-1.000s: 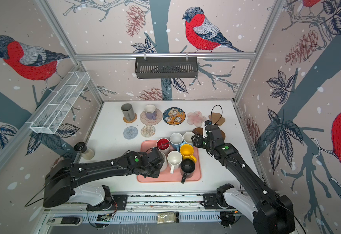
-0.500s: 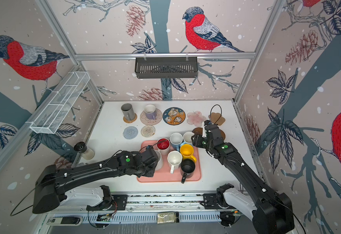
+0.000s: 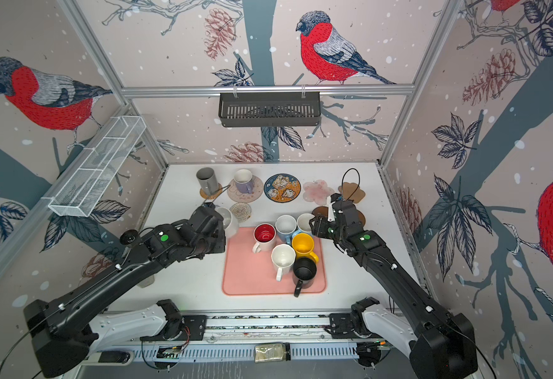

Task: Place cups on coasters
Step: Pick up the cup from the tray, then place the cup on the coaster.

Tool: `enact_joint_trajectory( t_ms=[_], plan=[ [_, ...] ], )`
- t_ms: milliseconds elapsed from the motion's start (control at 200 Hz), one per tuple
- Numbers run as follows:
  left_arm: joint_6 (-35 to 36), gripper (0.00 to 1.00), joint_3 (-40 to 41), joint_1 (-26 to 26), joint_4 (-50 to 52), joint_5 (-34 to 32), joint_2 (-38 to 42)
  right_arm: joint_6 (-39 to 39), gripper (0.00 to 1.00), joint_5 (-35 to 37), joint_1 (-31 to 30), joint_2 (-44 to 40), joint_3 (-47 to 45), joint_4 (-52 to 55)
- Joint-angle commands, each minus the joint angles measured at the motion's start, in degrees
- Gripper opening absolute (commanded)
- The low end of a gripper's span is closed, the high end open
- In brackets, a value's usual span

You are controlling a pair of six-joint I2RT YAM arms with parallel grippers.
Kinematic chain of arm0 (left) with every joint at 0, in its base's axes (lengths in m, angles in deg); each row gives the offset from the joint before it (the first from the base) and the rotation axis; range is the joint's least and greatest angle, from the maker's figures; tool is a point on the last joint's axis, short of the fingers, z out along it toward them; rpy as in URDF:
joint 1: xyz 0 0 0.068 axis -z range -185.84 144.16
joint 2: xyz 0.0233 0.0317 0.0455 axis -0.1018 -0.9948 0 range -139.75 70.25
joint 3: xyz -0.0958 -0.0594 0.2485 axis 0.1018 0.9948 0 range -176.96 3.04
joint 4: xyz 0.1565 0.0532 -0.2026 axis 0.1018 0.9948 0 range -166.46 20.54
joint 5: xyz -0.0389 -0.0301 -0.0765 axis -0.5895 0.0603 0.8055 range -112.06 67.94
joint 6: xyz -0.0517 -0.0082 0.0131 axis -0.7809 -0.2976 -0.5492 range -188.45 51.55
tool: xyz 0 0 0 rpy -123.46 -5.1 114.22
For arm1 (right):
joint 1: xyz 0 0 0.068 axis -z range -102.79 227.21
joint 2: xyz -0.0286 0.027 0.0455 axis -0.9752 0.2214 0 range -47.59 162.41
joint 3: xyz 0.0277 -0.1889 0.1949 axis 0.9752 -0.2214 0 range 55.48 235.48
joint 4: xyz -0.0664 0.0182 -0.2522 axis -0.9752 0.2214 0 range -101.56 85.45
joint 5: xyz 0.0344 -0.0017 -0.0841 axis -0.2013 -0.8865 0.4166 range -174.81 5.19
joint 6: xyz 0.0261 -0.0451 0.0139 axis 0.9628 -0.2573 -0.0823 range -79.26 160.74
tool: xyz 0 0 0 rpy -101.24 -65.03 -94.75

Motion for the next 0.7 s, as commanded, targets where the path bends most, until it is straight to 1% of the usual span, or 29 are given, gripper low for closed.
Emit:
enact_joint_trajectory(
  t_ms=[0,115,225,380,455,520,615,695],
  plan=[
    [9.7,0.00,-0.6,-8.4,-4.5,1.0,-1.1,-0.2,0.60,-1.2,-0.4,0.0,0.0,-0.7],
    [14.7,0.00,-0.7,-17.0,-8.4,3.0,-4.5,-0.4,0.60,-1.2,-0.7,0.2,-0.2,-0.9],
    [17.1,0.00,-1.0,-22.3,-12.9,3.7,-8.8,-0.1,0.60,-1.4,-1.0,0.7,-0.5,-1.5],
    [18.2,0.00,-2.3,-26.0,-18.1,0.3,-16.7,-0.4,0.60,-1.9,-1.3,1.8,-0.8,-2.3],
    [18.2,0.00,-2.4,-27.5,-21.2,-0.1,-20.0,-0.6,0.60,-1.9,-1.2,2.4,-0.7,-2.2],
    [18.0,0.00,-2.6,-28.9,-23.5,0.4,-22.4,-0.9,0.60,-1.9,-1.3,2.7,-0.8,-2.3],
    [16.8,0.00,-4.9,-31.8,-23.6,3.6,-26.2,-0.9,0.60,-2.2,-1.2,3.0,-0.8,-2.7],
    [16.2,0.00,-6.6,-32.3,-24.1,4.1,-29.0,-0.9,0.60,-2.6,-1.2,3.2,-0.9,-3.0]
  ],
)
